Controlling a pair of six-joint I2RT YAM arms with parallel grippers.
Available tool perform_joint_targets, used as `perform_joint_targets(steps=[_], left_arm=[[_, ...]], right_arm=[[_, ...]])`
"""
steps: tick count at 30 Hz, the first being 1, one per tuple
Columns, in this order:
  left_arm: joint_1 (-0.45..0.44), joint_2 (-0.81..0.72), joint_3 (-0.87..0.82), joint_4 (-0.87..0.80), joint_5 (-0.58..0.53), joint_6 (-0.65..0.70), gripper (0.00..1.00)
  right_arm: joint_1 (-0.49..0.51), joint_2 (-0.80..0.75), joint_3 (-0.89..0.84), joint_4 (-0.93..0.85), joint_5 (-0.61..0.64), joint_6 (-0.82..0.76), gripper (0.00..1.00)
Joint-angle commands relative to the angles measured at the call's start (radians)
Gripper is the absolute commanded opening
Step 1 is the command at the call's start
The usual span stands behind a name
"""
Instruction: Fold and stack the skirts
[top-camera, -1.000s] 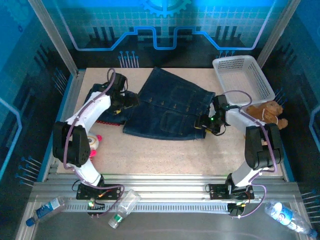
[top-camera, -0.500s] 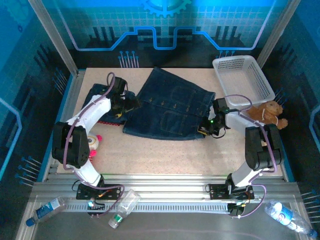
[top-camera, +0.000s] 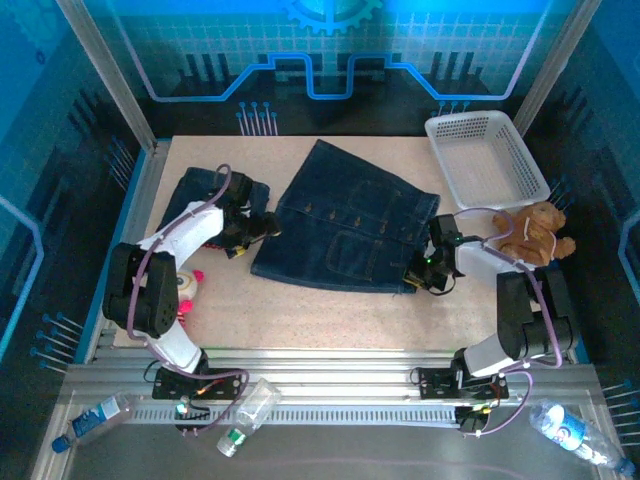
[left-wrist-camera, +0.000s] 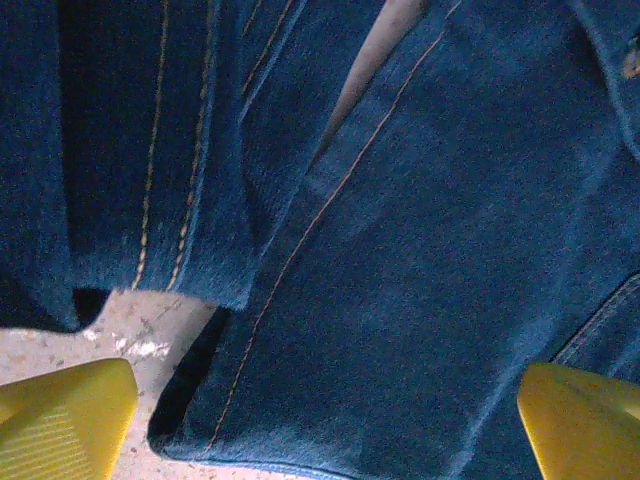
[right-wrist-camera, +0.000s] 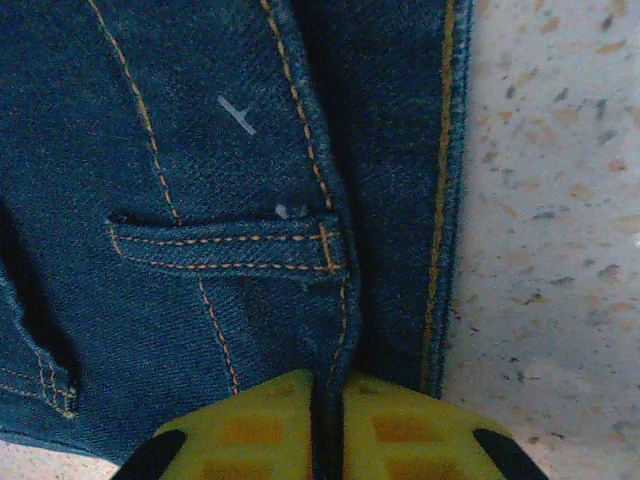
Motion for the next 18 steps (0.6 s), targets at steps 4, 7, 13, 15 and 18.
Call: perform_joint_targets(steps=[4,7,13,15,18], left_arm=[[0.005,-0.085,-0.118,0.015,0.007,-0.093,0.99],[0.001,-0.097,-0.169,0.037,0.019,-0.137,0.94],[-0.05,-0.115,-0.239,0.087,0.041,-0.212,0.82],[-0.064,-0.11,-0.255,0.109,0.037,-0.238,0.75],[-0.071,-0.095,-0.265,0.129,0.032,-0.274,0.71]], right_arm=[[0.012,-0.031,0.033,-0.06,0.074,0.005,0.13],[0.012,-0.017,0.033,-0.056,0.063,0.005,0.12],[0.015,0.001,0.033,-0.043,0.048,0.011,0.12],[0.016,0.002,0.034,-0.043,0.049,0.01,0.12],[0.016,0.002,0.036,-0.046,0.052,0.006,0.12]])
